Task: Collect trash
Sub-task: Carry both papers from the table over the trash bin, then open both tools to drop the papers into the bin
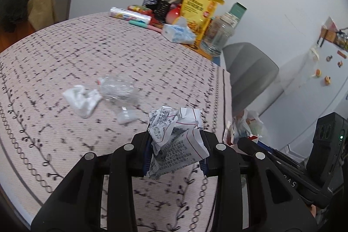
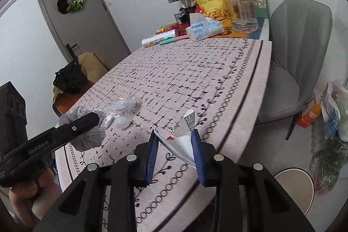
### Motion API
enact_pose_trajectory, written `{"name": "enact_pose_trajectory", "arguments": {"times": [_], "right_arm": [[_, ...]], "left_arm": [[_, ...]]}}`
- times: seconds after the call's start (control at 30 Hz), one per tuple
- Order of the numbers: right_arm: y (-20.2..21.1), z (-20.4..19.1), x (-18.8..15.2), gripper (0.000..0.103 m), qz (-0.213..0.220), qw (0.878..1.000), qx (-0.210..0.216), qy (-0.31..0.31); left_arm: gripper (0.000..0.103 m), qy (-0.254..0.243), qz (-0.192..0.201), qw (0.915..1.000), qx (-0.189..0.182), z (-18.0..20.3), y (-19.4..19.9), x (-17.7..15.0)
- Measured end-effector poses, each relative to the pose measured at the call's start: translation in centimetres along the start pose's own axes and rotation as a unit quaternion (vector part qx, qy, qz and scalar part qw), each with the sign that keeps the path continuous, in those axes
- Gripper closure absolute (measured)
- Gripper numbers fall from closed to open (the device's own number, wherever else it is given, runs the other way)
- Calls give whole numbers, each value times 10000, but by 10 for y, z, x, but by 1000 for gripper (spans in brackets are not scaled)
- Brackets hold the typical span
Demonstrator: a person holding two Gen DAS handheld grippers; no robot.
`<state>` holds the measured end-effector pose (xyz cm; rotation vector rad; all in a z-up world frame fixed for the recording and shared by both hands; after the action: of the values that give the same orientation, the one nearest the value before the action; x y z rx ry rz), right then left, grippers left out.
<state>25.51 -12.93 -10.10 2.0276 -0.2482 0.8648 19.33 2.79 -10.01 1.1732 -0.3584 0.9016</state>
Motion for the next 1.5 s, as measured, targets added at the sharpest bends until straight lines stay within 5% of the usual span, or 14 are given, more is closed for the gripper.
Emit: {"name": "enact_pose_trajectory", "arguments": {"times": [0.23, 0.7, 1.23, 1.5], "right_arm": [[24, 29, 2, 72, 229, 9994, -95, -260], [72, 155, -29, 72, 389, 9874, -963, -1191], [63, 265, -93, 71, 170, 9663, -1250, -2244], [56, 305, -123, 47, 130, 9544, -1268, -2701]], "left_arm": [[69, -328, -197, 9989, -264, 45, -21, -2], [69, -1026, -844, 9874, -862, 154, -84, -33], [69, -1549, -1714, 9693, -839, 216, -151, -90], [69, -1754, -2012, 9608, -745, 234, -177, -112]]}}
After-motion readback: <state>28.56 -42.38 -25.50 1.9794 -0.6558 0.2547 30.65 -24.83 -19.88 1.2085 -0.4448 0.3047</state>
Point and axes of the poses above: each gripper's, at about its wrist camera, not at the fingertips, and y roughly against the way its jaws point, z to its right, x to its top, the point moved 7 cm from there along -y, roughly the way its jaws point, and after that the axes turned 3 degrees about -z, right-handed, at the moved point
